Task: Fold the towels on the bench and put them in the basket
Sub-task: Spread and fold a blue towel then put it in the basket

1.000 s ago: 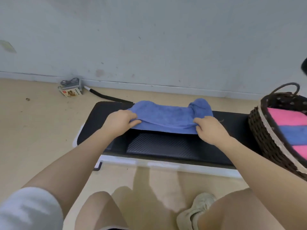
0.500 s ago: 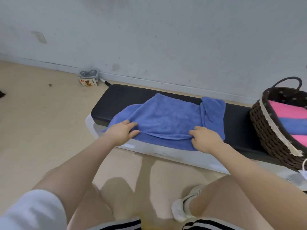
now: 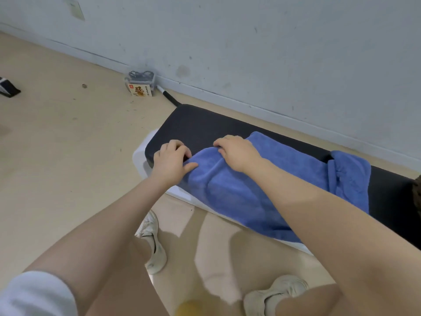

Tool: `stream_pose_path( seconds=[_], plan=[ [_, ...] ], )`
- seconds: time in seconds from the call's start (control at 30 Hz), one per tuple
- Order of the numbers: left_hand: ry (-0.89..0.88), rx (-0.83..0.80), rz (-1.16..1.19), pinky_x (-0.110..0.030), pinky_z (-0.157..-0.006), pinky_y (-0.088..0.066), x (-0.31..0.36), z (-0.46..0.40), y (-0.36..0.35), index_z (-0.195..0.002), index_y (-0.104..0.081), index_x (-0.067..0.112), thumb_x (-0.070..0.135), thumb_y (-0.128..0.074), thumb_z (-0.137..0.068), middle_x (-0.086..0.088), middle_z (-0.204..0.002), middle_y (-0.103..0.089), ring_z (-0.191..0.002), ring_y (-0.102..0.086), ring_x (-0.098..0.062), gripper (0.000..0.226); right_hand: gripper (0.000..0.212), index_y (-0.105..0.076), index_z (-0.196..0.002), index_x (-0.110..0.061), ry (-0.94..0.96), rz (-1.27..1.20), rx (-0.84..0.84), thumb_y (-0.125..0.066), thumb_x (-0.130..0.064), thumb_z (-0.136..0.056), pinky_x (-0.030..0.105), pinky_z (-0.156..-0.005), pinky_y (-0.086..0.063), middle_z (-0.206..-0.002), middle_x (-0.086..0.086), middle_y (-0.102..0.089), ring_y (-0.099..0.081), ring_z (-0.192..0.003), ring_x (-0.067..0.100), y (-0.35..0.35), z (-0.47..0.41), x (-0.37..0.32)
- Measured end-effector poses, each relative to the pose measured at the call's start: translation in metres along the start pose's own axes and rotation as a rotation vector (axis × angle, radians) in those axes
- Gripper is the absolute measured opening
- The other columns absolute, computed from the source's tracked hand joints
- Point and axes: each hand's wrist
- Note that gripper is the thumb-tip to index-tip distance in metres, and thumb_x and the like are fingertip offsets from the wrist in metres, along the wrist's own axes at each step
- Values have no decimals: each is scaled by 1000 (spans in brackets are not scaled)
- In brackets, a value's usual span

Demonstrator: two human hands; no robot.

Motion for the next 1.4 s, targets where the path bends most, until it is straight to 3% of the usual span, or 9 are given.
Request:
stream_pose_path(
  seconds=[0.1,0.3,0.47,0.6,0.73,0.93,1.1,1.23,1.4],
  plan=[
    [-39,-63,31,-35,-98,-27,0,-11,4,-90,-65,17,36,-61,-87,3,-126,-44,-122,-35,-22,19,30,-52,-121,-20,56,89,-42,-49,-18,-92,34,-83,-38,-120,5,-53,-49,-107,27,2,-15,4],
    [18,-51,613,-27,-65,-44,-4,-38,21,-77,-38,18,16,-49,-94,5,-65,-59,-63,-57,-17,21,27,-60,-104,-17,158,413,-70,-45,-3,-85,30,-72,-29,-110,4,-56,-48,-105,25,26,-43,21],
    [-78,-125,445,-25,-68,-40,-6,-53,24,-98,-52,13,34,-56,-90,5,-85,-56,-76,-51,-12,23,12,-43,-78,-19,70,114,74,-51,-11,-82,29,-56,-27,-98,0,-46,-45,-82,23,43,-73,27],
    [-127,-135,397,-21,-51,-27,-5,-59,23,-72,-44,6,30,-55,-91,0,-66,-43,-59,-37,-13,32,29,-31,-61,-22,35,-123,242,-50,-7,-75,34,-62,-39,-83,4,-59,-51,-78,29,45,-97,21],
    [-24,39,453,-21,-49,-27,-18,-63,32,-74,-50,5,25,-53,-91,2,-61,-43,-56,-37,-10,26,19,-51,-91,-22,27,-35,100,-48,-7,-80,30,-63,-34,-96,6,-61,-55,-87,30,49,-105,29],
    [32,-99,246,-27,-53,-33,-43,-58,42,-78,-50,16,28,-57,-88,3,-68,-48,-65,-47,-18,18,28,-54,-113,-12,-93,327,132,-41,-4,-89,34,-69,-37,-117,13,-51,-56,-101,36,45,-125,18],
    [211,-68,186,-37,-64,-47,-65,-36,47,-94,-49,15,34,-60,-85,-4,-83,-60,-76,-57,-26,24,27,-54,-109,-2,-191,30,272,-37,3,-88,36,-77,-40,-115,21,-50,-53,-102,38,41,-159,-8],
    [308,-45,101,-36,-64,-45,-77,-23,52,-115,-40,15,30,-58,-84,-8,-92,-62,-81,-58,-30,39,29,-56,-111,4,-12,-173,169,-39,4,-88,34,-82,-43,-125,20,-52,-53,-111,34,24,-179,-42],
    [125,160,-60,-39,-94,-35,-59,-17,52,-135,-39,7,1,-46,-80,-12,-140,-38,-123,-38,-33,56,57,-20,-149,-22,200,-282,45,-38,-7,-97,38,-101,-41,-160,-2,5,-42,-129,22,7,-141,-43]
  ],
)
Point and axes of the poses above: each hand's wrist, its own z-axis away from the middle knuckle, its own y-axis out of the back of the hand, x = y × z
